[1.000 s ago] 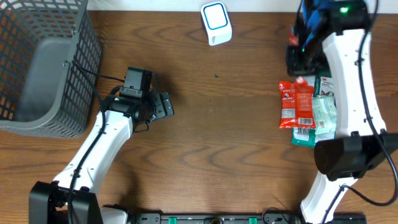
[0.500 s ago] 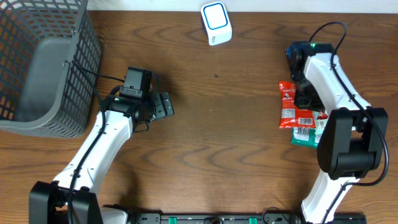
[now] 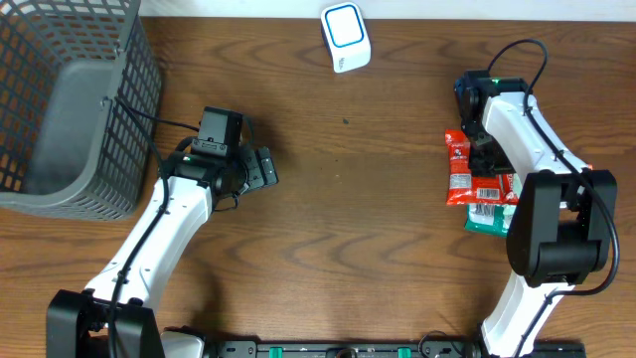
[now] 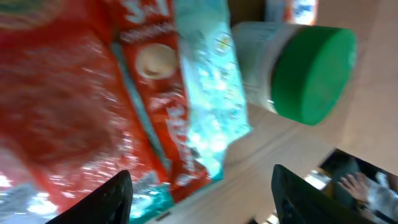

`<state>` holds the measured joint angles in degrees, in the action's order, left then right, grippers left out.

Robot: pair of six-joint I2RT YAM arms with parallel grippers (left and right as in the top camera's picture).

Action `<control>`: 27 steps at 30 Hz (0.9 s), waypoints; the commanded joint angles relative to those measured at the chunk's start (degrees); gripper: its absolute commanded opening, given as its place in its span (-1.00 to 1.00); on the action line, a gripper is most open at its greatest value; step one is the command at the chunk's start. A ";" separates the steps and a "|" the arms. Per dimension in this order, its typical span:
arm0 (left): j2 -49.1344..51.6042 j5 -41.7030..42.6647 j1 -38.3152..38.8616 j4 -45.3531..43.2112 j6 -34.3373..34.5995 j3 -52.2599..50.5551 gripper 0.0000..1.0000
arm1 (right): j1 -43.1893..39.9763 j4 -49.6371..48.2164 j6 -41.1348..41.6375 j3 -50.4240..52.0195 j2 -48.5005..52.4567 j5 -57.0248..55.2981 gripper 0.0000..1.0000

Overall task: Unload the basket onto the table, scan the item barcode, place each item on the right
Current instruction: 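Carry the stick right and lower it onto the item pile, then open the right gripper and release the stick on the pile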

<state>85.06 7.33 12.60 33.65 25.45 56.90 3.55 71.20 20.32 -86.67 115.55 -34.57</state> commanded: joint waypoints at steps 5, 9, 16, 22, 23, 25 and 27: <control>0.37 -0.52 -0.04 0.17 -0.33 -0.57 0.88 | -0.46 -5.27 -9.49 0.11 0.11 17.29 0.36; 0.37 -0.52 -0.04 0.17 -0.33 -0.57 0.88 | -0.46 -7.23 -11.87 0.11 0.11 24.76 0.40; 0.37 -0.52 -0.04 0.17 -0.33 -0.57 0.89 | -0.46 -8.00 -12.72 0.11 0.11 26.03 0.56; 0.37 -0.52 -0.04 0.17 -0.33 -0.57 0.88 | -0.46 -8.02 -12.70 0.11 0.11 26.05 0.98; 0.37 -0.55 -0.04 0.17 -0.33 -0.57 0.88 | -0.46 -8.02 -12.70 0.11 0.11 26.05 0.98; 0.37 -0.52 -0.04 0.17 -0.33 -0.57 0.88 | -0.46 -8.02 -12.70 0.11 0.11 26.05 0.98; 0.37 -0.52 -0.04 0.17 -0.33 -0.57 0.88 | -0.46 -8.02 -12.70 0.11 0.11 26.05 0.98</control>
<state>85.06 7.33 12.60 33.65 25.45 56.90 3.55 63.31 8.25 -86.65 115.57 -8.73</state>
